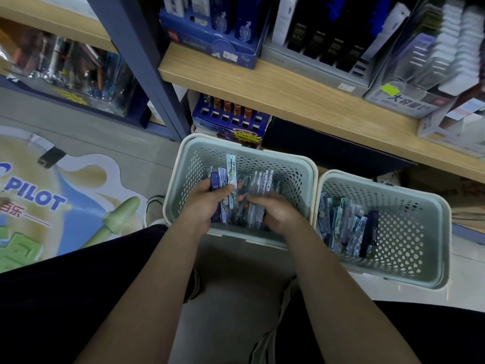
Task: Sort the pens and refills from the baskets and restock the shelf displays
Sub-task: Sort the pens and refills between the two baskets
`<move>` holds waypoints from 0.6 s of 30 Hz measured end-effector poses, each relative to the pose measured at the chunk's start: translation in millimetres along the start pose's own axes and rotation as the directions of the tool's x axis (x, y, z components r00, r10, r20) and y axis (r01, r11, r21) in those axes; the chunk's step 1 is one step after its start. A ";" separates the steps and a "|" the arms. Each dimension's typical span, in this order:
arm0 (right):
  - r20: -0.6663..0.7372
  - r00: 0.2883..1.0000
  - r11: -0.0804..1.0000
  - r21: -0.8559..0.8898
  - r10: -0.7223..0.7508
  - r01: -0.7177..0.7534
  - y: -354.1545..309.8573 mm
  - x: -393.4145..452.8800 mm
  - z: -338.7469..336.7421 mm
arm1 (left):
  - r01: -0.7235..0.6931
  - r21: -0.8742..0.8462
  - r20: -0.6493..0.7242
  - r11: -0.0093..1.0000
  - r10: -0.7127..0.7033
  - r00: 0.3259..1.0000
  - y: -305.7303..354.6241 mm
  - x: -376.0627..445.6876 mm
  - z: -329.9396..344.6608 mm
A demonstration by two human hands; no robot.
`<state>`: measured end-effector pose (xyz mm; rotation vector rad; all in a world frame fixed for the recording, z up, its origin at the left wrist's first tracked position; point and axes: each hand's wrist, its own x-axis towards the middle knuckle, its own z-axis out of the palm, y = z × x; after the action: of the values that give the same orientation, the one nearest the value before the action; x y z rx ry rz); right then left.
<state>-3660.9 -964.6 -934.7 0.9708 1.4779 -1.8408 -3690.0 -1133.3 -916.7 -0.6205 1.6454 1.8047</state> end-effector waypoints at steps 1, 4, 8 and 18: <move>0.012 1.000 1.000 0.003 -0.027 0.027 4.1 4.9 -1.3 | -0.004 0.004 -0.004 1.000 0.004 1.000 -0.6 0.1 0.4; 0.049 0.993 0.995 0.004 -0.104 0.104 15.0 18.9 -4.9 | 0.004 0.004 -0.041 1.000 -0.004 0.999 -3.1 1.2 1.6; 0.007 0.987 0.983 -0.089 -0.160 0.160 -4.7 -5.8 3.6 | -0.002 0.046 -0.043 0.999 0.004 0.999 -3.2 -2.5 7.3; -0.019 0.964 0.963 0.053 -0.265 0.266 -27.7 -60.9 -14.6 | -0.013 0.061 0.276 0.998 -0.004 0.961 15.7 -26.6 49.3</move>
<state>-3646.0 -944.5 -870.9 0.8427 1.6386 -2.0760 -3679.5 -1088.4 -881.2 -0.3202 1.5073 1.7466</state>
